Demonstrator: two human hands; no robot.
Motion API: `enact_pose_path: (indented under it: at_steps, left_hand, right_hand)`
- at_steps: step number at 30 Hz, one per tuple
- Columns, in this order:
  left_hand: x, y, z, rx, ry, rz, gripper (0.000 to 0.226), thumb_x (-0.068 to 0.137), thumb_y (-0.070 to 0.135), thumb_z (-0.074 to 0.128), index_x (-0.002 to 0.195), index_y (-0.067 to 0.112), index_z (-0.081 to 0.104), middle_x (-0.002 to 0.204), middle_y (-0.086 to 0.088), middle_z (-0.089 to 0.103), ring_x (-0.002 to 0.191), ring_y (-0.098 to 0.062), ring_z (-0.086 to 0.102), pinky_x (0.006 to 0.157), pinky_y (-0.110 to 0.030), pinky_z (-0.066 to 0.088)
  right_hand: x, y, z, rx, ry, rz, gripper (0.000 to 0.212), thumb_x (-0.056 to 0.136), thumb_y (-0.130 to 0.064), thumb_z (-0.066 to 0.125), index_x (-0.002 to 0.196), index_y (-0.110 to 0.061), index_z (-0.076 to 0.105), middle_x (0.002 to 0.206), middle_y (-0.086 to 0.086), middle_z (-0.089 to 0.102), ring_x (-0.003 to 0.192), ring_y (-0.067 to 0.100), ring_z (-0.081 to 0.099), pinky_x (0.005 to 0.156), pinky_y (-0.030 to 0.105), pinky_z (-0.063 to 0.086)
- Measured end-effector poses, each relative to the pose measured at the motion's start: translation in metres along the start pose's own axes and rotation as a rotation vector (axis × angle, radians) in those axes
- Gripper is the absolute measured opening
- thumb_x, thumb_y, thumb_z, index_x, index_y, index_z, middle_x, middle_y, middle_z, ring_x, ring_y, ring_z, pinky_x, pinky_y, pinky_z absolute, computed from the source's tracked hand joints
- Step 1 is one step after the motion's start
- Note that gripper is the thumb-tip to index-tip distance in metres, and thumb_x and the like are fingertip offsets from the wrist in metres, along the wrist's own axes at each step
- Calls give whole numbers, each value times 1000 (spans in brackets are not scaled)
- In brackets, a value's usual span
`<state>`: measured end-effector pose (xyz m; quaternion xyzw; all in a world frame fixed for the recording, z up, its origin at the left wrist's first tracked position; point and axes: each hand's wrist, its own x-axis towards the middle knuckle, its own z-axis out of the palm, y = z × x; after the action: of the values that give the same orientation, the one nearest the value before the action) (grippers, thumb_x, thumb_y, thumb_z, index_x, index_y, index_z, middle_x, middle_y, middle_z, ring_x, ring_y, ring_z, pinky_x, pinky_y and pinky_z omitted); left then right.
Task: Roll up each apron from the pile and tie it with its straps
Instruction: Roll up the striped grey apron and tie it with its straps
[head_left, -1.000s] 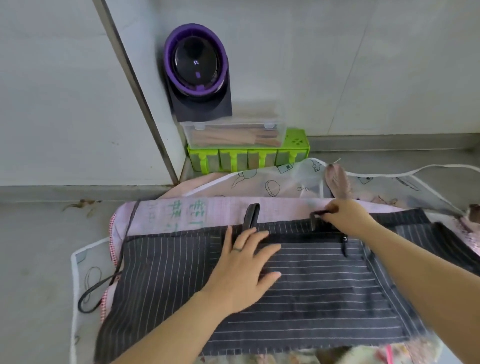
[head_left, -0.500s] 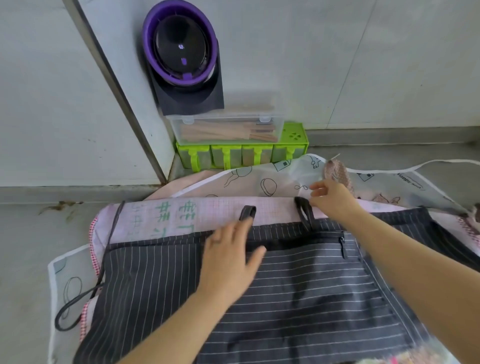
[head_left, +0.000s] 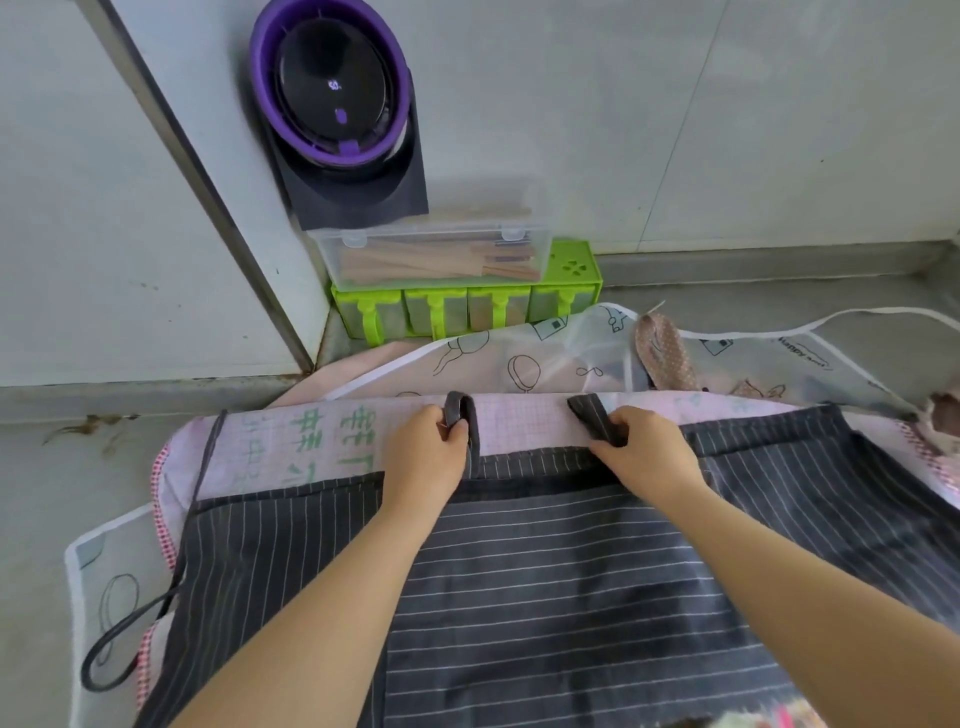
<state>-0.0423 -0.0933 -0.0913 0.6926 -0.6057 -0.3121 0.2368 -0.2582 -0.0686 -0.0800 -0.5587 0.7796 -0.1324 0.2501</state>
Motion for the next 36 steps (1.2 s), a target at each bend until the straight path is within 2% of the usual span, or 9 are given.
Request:
enact_pose_path:
  at_steps: [2, 5, 10, 14, 18, 23, 26, 30, 36]
  left_hand:
    - [-1, 1, -1, -66, 47, 6, 24, 97, 23, 52, 79, 7, 55, 72, -10, 66, 65, -17, 64, 57, -30, 49]
    - [1, 5, -6, -195, 97, 1, 18, 98, 20, 51, 90, 5, 58, 77, -8, 67, 53, 2, 59, 43, -11, 38]
    - [-15, -7, -16, -49, 12, 213, 37, 97, 25, 53, 132, 18, 49, 113, 6, 60, 88, -4, 57, 66, -8, 42]
    - [-36, -32, -28, 318, 45, 408, 24, 94, 38, 53, 111, 22, 59, 100, 11, 58, 84, -5, 54, 77, -27, 49]
    - [-37, -42, -26, 536, -22, 384, 36, 93, 56, 41, 110, 27, 54, 105, 12, 55, 99, -10, 53, 93, -28, 40]
    - [-28, -53, -24, 578, 70, 491, 27, 93, 44, 53, 87, 18, 58, 79, 5, 62, 73, -15, 57, 68, -27, 43]
    - [-21, -61, -19, 652, 186, 565, 26, 82, 37, 64, 73, 14, 60, 72, 0, 56, 63, -19, 56, 49, -29, 46]
    - [-13, -64, -14, 739, 160, 535, 31, 82, 43, 56, 72, 14, 62, 75, -2, 57, 63, -20, 58, 52, -33, 50]
    - [-2, -53, -33, 581, -135, 514, 33, 96, 46, 44, 75, 21, 39, 75, 6, 45, 63, -13, 43, 57, -30, 37]
  right_hand:
    - [3, 1, -3, 127, 102, -22, 13, 89, -19, 63, 99, -12, 62, 91, 5, 66, 75, 21, 56, 64, 30, 49]
    - [11, 1, -7, 263, 216, -26, 22, 89, -16, 64, 107, -5, 62, 97, 10, 66, 77, 19, 55, 60, 23, 42]
    - [1, 13, -7, 228, 212, -84, 50, 88, -25, 65, 133, -12, 48, 131, 5, 50, 90, 12, 55, 78, 26, 46]
    - [-12, 39, -4, -110, 179, -398, 29, 87, -36, 62, 107, -15, 64, 105, 0, 61, 98, 20, 56, 94, 35, 41]
    - [-1, 44, -8, -298, 26, -412, 41, 83, -63, 46, 94, -24, 57, 93, -4, 59, 97, 16, 46, 93, 31, 34]
    - [14, 34, -31, -316, -106, -494, 48, 76, -73, 36, 67, -28, 47, 64, -7, 54, 67, 14, 51, 59, 20, 38]
    - [28, 27, -32, -382, -88, -457, 70, 66, -81, 25, 72, -19, 56, 71, -4, 56, 67, 13, 54, 63, 29, 47]
    - [39, 33, -15, -516, -77, -438, 68, 75, -75, 34, 85, -14, 62, 92, -5, 41, 95, 17, 46, 83, 31, 43]
    - [35, 49, -8, -322, 111, -602, 51, 76, -68, 39, 61, -19, 44, 68, -6, 44, 65, 13, 41, 61, 26, 33]
